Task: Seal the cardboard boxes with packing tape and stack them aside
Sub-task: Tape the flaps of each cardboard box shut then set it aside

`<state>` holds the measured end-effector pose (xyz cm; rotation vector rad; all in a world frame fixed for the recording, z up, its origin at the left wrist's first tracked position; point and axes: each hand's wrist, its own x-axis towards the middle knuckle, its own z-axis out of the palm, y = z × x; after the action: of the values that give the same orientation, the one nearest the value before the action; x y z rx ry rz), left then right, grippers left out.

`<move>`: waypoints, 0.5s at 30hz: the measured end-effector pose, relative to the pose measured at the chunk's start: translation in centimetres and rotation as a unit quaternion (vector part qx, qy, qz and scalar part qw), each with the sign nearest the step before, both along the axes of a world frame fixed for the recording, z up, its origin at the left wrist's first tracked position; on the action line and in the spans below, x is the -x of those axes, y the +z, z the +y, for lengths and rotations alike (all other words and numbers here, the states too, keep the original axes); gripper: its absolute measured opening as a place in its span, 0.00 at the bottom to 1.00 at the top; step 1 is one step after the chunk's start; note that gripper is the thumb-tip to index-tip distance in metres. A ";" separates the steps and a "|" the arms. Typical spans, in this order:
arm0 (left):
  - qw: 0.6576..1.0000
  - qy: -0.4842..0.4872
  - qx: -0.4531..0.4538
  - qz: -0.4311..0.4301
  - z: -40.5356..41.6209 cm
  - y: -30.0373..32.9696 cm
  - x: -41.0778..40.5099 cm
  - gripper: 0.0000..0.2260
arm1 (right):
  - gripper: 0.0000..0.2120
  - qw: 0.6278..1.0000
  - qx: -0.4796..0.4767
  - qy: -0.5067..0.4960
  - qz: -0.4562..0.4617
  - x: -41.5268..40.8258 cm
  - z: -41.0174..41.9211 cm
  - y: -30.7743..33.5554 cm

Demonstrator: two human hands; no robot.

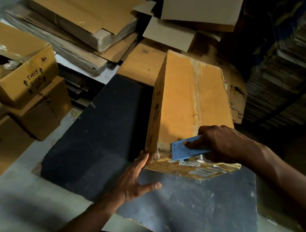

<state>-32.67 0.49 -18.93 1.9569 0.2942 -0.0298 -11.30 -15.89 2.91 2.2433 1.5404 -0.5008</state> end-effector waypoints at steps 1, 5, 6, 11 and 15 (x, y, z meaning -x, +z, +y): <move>0.998 0.013 0.029 -0.055 -0.1 0.4 -0.1 0.55 | 0.29 1.000 0.000 -0.001 0.002 0.0 0.0 0.1; 0.995 0.026 0.020 -0.091 -1.1 2.0 -1.0 0.53 | 0.29 1.000 0.002 -0.007 0.006 0.1 0.2 0.3; 0.997 0.035 -0.032 -0.066 -1.1 2.1 -1.1 0.50 | 0.29 1.000 0.004 -0.008 0.007 0.1 0.2 0.4; 0.910 0.092 -0.312 -0.258 -0.7 2.7 -2.8 0.43 | 0.30 1.000 0.012 -0.012 0.012 0.2 0.5 0.8; 0.824 0.064 -0.431 -0.363 -0.3 1.6 -5.7 0.26 | 0.30 1.000 0.009 -0.024 0.015 0.4 0.6 1.0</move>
<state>-27.00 0.16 -17.29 2.6367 -0.1103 1.0919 -11.70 -15.26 3.91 2.2744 1.4930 -0.5636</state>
